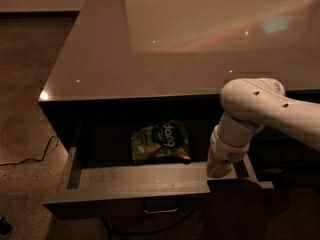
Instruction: Open top drawer
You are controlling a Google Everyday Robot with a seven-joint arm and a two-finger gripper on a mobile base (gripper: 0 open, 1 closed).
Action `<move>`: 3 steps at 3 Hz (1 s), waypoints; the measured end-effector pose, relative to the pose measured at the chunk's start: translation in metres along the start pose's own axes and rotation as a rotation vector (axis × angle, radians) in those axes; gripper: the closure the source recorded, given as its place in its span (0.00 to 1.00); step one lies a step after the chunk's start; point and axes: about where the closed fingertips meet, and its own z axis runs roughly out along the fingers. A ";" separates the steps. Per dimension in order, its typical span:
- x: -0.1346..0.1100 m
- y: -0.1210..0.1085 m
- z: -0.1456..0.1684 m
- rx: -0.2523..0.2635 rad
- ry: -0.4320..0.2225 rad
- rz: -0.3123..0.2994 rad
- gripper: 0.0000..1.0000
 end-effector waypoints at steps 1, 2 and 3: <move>-0.004 0.004 0.010 -0.024 0.015 -0.018 1.00; -0.005 0.018 0.029 -0.080 0.028 -0.032 1.00; 0.000 0.035 0.038 -0.119 0.058 -0.039 1.00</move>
Offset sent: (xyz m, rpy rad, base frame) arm -0.0398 0.0166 -0.0445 -0.0282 0.1378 0.0786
